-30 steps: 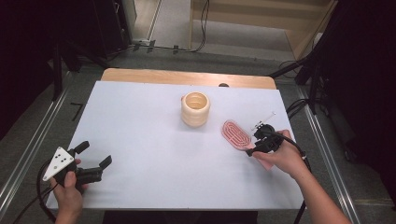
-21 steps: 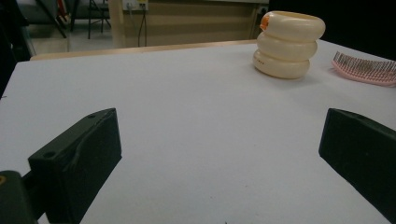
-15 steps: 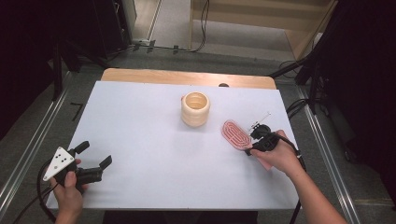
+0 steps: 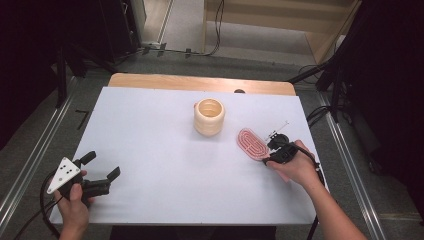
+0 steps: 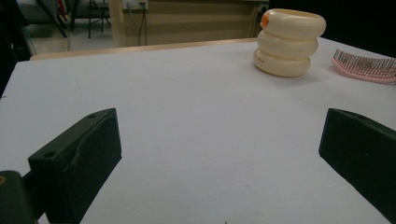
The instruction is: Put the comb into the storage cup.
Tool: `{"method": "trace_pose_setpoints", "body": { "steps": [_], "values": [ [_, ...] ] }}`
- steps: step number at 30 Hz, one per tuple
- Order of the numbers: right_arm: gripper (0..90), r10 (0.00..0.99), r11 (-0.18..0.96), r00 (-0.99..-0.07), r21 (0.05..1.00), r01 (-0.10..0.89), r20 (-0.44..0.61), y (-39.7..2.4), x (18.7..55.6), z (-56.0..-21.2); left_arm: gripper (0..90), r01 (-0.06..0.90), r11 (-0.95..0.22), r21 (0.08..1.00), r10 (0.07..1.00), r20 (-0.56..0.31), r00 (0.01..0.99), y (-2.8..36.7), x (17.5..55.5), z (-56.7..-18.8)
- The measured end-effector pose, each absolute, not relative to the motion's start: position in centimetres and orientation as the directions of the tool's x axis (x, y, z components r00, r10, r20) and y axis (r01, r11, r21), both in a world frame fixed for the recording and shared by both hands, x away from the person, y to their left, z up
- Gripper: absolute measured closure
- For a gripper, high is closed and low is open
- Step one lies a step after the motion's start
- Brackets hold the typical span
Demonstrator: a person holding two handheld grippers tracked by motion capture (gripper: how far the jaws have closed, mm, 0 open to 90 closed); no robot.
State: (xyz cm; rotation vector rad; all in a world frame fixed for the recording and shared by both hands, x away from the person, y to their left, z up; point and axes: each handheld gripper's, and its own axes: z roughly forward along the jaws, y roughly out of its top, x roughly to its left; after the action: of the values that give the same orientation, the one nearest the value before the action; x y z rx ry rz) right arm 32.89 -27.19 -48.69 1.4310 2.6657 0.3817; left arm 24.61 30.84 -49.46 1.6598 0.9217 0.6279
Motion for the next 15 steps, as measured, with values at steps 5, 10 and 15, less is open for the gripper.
{"method": "trace_pose_setpoints", "body": {
  "steps": [5, 10, 15],
  "values": [
    [68.0, 0.827, 0.527, -0.562, 0.302, 0.795, 0.036, -27.6, 32.4, -48.8, 0.0, 0.257, -0.115, 0.96, 0.827, -0.051, 0.56, 30.9, 24.6, -49.5],
    [68.1, 0.825, 0.515, -0.563, 0.336, 0.789, 0.057, -27.9, 32.1, -48.7, 0.0, 0.256, -0.113, 0.96, 0.826, -0.052, 0.561, 30.8, 24.6, -49.5],
    [68.1, 0.817, 0.515, -0.573, 0.367, 0.775, 0.063, -28.1, 31.7, -48.6, 0.0, 0.256, -0.115, 0.96, 0.827, -0.05, 0.56, 30.8, 24.6, -49.5]
  ]
}}
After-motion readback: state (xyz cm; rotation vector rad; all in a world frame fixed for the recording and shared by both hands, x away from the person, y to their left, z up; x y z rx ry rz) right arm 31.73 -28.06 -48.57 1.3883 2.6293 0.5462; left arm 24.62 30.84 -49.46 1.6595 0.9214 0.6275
